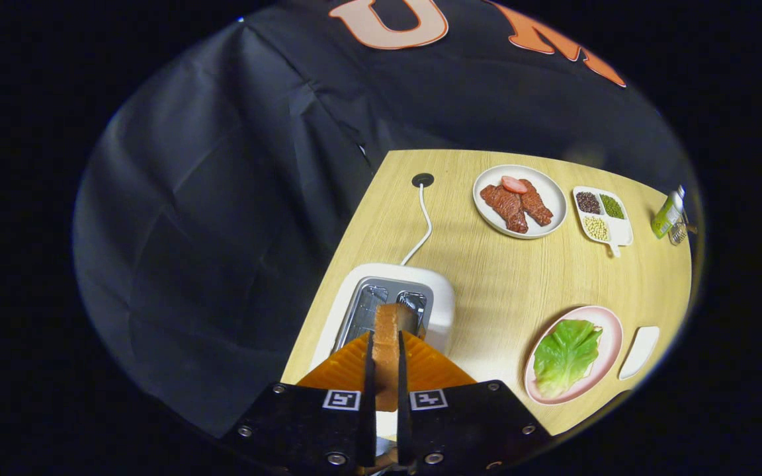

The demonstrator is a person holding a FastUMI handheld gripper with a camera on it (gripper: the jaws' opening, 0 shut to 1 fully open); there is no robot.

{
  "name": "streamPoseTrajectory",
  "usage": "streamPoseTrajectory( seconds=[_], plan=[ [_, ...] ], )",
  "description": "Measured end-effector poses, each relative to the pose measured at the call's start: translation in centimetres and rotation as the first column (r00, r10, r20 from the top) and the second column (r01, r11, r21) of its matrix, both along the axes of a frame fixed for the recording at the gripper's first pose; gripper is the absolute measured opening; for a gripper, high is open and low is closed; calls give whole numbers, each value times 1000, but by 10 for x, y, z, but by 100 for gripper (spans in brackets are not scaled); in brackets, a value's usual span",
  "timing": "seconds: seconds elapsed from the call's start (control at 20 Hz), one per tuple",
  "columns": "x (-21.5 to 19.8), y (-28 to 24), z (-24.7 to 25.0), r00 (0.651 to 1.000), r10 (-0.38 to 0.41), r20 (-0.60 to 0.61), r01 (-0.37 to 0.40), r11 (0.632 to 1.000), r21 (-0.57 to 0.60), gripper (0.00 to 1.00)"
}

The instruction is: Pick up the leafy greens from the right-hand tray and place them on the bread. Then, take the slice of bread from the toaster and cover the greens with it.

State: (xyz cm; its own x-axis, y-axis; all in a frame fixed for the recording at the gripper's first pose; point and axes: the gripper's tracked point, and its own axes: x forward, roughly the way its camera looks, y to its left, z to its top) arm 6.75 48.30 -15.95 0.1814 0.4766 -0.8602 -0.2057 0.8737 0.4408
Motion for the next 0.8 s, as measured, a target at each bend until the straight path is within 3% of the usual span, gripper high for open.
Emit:
streamPoseTrajectory(
  seconds=[0.45,0.8],
  plan=[
    [9,-58,57,992,-94,84,81,986,143,13],
    [11,-118,49,982,-171,75,153,968,201,13]
  ],
)
